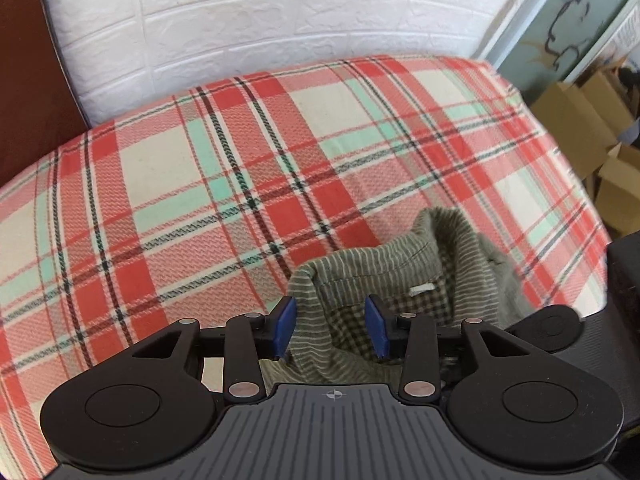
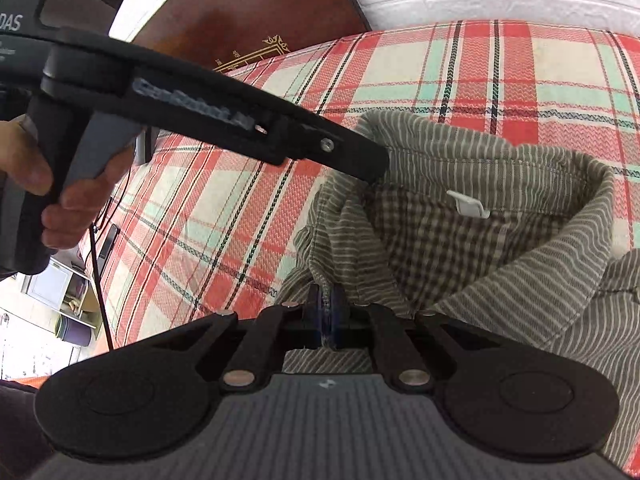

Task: Fold clothes
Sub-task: 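Pinch the shirt edge with the left gripper while the right gripper holds the collar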

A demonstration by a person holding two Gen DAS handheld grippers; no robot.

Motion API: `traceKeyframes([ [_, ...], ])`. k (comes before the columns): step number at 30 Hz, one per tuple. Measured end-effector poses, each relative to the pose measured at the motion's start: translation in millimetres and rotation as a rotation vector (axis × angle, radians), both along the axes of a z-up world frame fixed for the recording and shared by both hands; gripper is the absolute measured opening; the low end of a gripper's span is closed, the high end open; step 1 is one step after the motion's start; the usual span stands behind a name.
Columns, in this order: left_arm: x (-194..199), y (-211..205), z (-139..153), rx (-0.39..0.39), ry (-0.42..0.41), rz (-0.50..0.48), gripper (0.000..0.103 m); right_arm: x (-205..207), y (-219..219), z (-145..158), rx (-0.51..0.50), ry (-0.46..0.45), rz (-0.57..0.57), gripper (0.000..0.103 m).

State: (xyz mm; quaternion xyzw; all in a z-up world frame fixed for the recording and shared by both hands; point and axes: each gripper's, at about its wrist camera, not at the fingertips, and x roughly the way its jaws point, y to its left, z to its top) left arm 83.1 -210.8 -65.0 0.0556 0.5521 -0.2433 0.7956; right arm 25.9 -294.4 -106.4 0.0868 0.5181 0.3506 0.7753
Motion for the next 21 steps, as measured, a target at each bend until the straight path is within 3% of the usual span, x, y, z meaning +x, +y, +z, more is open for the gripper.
traceKeyframes([
  [5,6,0,-7,0.018,0.009,0.022,0.053,-2,1,-1,-0.001,0.005,-0.004,0.005],
  [8,9,1,-12,0.029,0.015,0.036,0.014,-4,2,-3,-0.004,0.009,-0.003,0.005],
  [9,11,1,-14,0.029,0.021,0.045,0.012,-5,2,-3,-0.004,0.009,-0.004,0.005],
  [14,11,15,-16,-0.029,0.037,0.083,0.008,-7,-7,4,0.03,-0.007,-0.021,0.009],
  [16,10,22,-14,-0.056,0.045,0.096,0.007,-6,-16,11,0.082,-0.002,-0.042,0.017],
  [18,10,26,-12,-0.069,0.047,0.107,0.007,-2,-30,21,0.162,0.012,-0.088,0.035],
  [21,10,30,-11,-0.084,0.053,0.116,0.007,6,-47,34,0.23,-0.004,-0.164,0.04],
])
